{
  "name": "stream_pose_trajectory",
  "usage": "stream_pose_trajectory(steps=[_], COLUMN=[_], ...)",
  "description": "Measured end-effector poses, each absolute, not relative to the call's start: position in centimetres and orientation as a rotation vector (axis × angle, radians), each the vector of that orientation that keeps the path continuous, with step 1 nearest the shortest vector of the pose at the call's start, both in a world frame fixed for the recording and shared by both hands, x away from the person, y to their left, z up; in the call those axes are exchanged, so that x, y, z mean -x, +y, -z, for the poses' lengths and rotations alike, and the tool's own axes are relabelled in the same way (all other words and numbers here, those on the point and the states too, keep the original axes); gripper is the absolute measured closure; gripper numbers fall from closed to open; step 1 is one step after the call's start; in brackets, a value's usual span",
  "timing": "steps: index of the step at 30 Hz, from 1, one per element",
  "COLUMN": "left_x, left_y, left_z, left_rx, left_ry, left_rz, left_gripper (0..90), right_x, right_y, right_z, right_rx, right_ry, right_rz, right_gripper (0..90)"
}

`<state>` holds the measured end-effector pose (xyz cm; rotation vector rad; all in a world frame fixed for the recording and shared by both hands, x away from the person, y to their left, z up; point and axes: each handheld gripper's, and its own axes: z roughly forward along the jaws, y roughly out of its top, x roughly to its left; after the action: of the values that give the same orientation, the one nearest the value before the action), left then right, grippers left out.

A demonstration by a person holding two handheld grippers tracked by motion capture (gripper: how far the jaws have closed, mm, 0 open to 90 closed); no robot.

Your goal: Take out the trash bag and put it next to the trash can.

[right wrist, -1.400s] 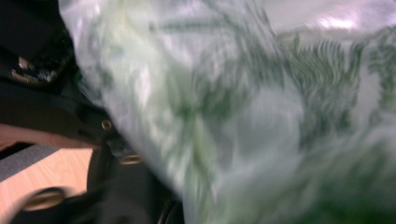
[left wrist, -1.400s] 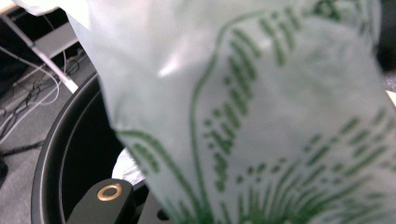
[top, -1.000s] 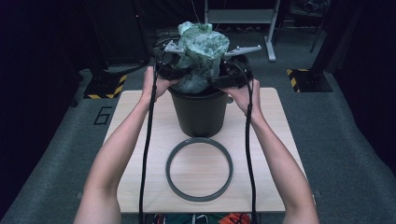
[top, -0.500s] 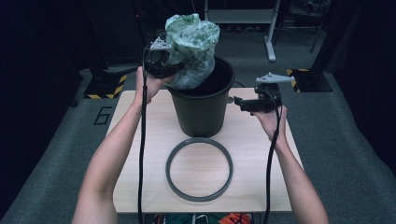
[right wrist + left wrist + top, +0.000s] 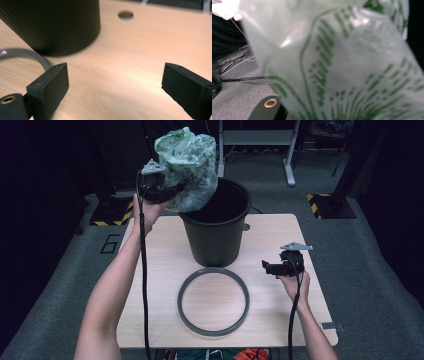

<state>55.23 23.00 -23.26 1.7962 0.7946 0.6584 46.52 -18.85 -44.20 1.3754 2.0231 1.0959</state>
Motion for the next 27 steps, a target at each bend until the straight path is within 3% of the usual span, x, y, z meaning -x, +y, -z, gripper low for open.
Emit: stream_pose_trajectory(steps=[5,11,27], left_x=[-55.1,-55.1,-54.4], left_y=[23.5,24.7,27.2], left_z=[23.4,23.7,24.4], left_rx=[-1.747,-1.702,-1.631], left_ry=[0.808,0.828,0.86], left_rz=[-0.654,-0.664,-0.676], left_gripper=[82.1,82.1,82.2], right_x=[-46.1,-45.6,-44.2], right_y=[-19.7,-20.3,-20.5], right_z=[48.5,51.4,52.7], right_rx=[-1.442,-1.475,-1.506], right_ry=[2.025,2.021,2.01], right_rz=[-1.02,-0.979,-0.873], right_gripper=[6.2,6.4,6.9])
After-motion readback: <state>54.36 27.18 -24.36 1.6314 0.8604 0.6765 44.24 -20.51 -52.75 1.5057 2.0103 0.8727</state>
